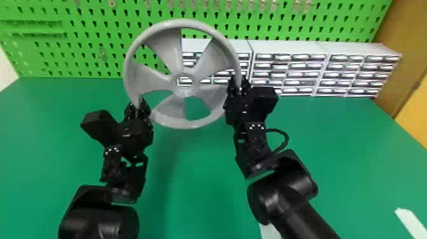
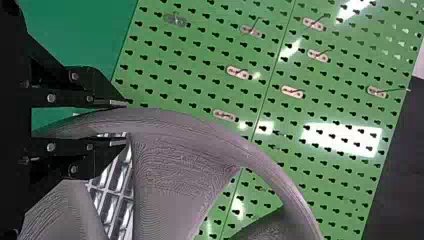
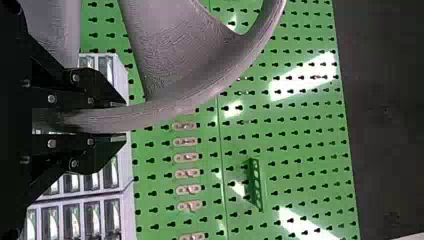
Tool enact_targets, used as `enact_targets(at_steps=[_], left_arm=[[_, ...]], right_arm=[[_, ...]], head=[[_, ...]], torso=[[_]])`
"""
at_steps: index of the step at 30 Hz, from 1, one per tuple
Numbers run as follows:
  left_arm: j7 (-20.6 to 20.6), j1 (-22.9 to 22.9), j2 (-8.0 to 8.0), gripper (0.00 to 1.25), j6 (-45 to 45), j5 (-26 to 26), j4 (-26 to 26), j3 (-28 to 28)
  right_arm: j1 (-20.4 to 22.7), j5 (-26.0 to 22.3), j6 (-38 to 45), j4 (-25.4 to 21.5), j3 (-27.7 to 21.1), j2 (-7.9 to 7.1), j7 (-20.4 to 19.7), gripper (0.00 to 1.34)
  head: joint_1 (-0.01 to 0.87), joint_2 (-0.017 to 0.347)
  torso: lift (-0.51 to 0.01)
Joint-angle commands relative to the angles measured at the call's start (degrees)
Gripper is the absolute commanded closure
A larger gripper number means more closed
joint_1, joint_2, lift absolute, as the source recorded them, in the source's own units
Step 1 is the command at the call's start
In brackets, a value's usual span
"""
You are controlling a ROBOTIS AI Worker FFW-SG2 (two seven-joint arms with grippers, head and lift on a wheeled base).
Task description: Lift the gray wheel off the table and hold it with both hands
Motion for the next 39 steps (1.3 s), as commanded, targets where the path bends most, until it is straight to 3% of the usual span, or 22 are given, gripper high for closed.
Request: enact_targets(at_steps=[1, 39], left_arm=[[0.4, 0.0, 0.0, 0.97, -0.3, 0.0, 0.2, 0.0], [2.3, -0.9, 0.0, 0.97, -1.8, 0.8, 0.6, -0.5]], right_arm=[[0.3, 0.1, -0.4, 0.0, 0.0, 0.08, 0.0, 1.13], [1.1, 1.4, -1.2, 0.8, -0.8, 0.17, 0.0, 1.14]], head=[[0.711, 0.015], [0.711, 0.015]], torso=[[-0.098], [-0.098]])
